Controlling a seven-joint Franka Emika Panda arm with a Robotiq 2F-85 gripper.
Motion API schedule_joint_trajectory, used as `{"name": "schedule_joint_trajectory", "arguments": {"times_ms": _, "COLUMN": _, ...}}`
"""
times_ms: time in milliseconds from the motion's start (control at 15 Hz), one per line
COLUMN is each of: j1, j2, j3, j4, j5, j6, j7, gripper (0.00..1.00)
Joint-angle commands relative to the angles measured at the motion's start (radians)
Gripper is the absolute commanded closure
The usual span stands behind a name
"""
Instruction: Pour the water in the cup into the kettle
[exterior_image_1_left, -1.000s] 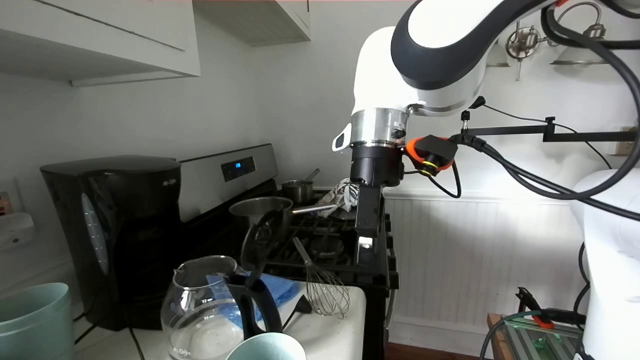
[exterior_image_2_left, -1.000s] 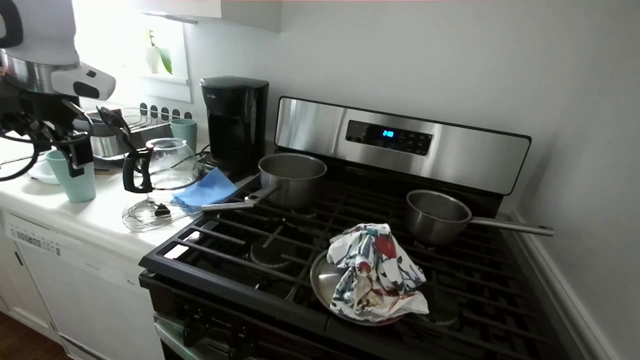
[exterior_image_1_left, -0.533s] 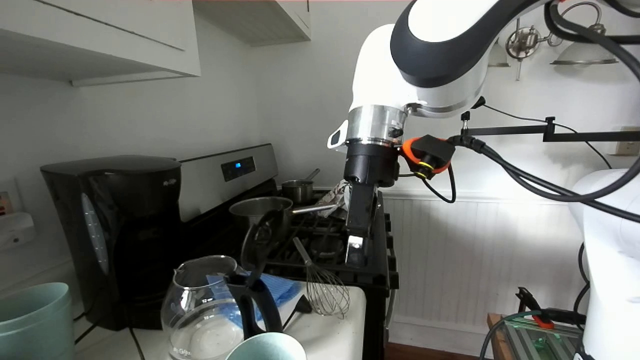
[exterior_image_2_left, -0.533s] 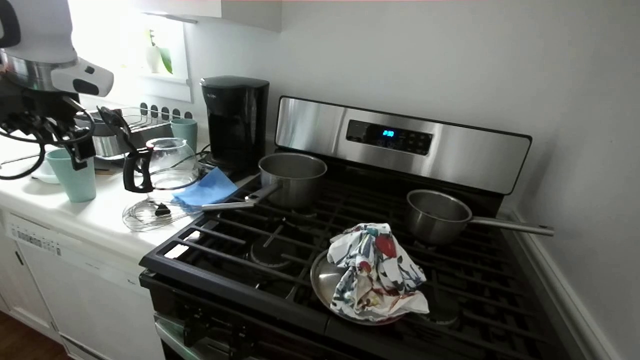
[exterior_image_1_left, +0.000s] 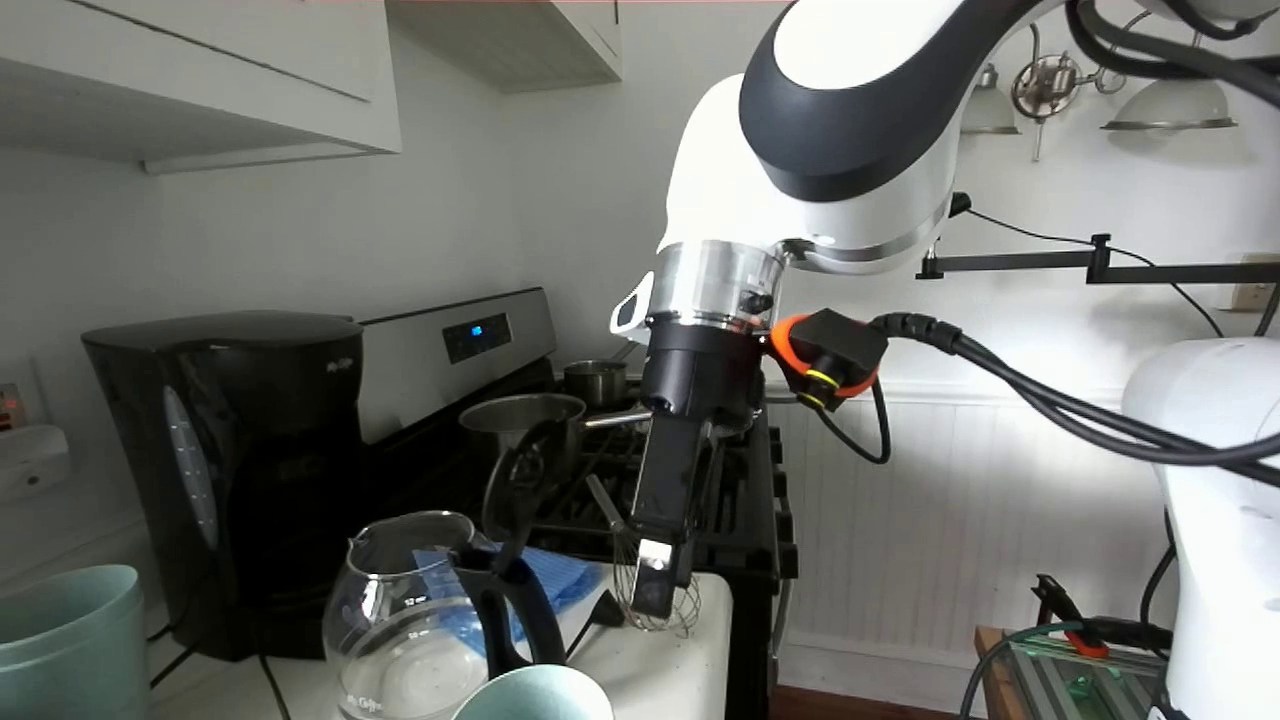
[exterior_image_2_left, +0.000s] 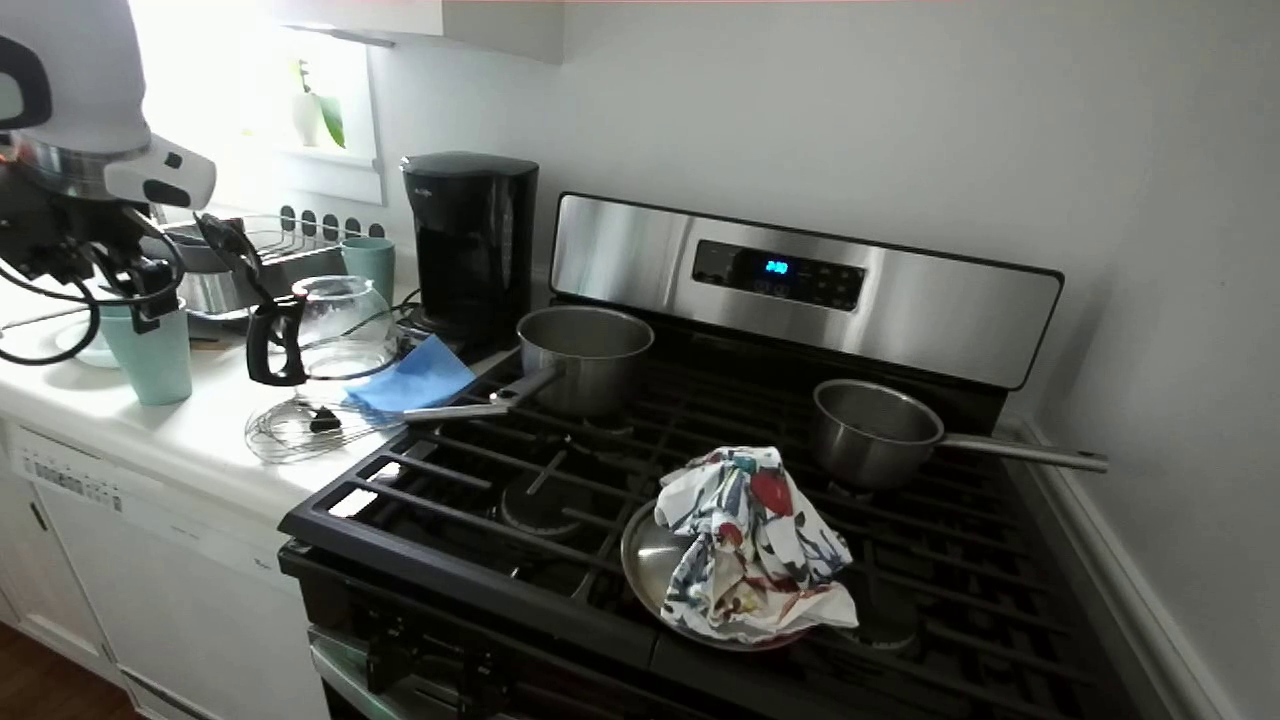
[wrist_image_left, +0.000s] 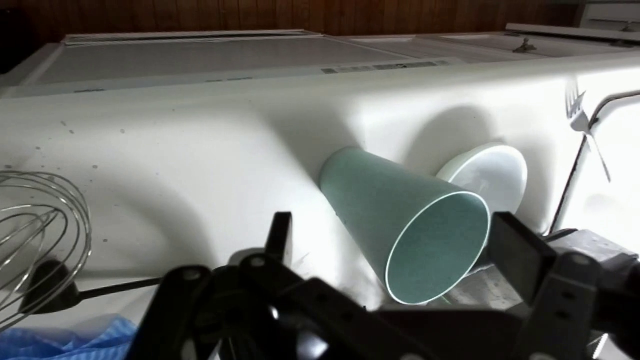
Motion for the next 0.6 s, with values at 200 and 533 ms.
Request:
{"name": "schedule_joint_trajectory", "arguments": {"times_ms": 200, "j1": 0.02, "j2": 0.166, "j3": 0.064, "j4": 0.077, "j5": 0.065, "j6": 0.107, "j7": -0.01, "gripper": 0.0}}
{"name": "schedule_joint_trajectory", "arguments": {"times_ms": 533, "j1": 0.02, "j2": 0.248, "j3": 0.093, "j4": 0.11, "j5": 0.128, "j6": 0.188, "j7": -0.026, "gripper": 0.0}}
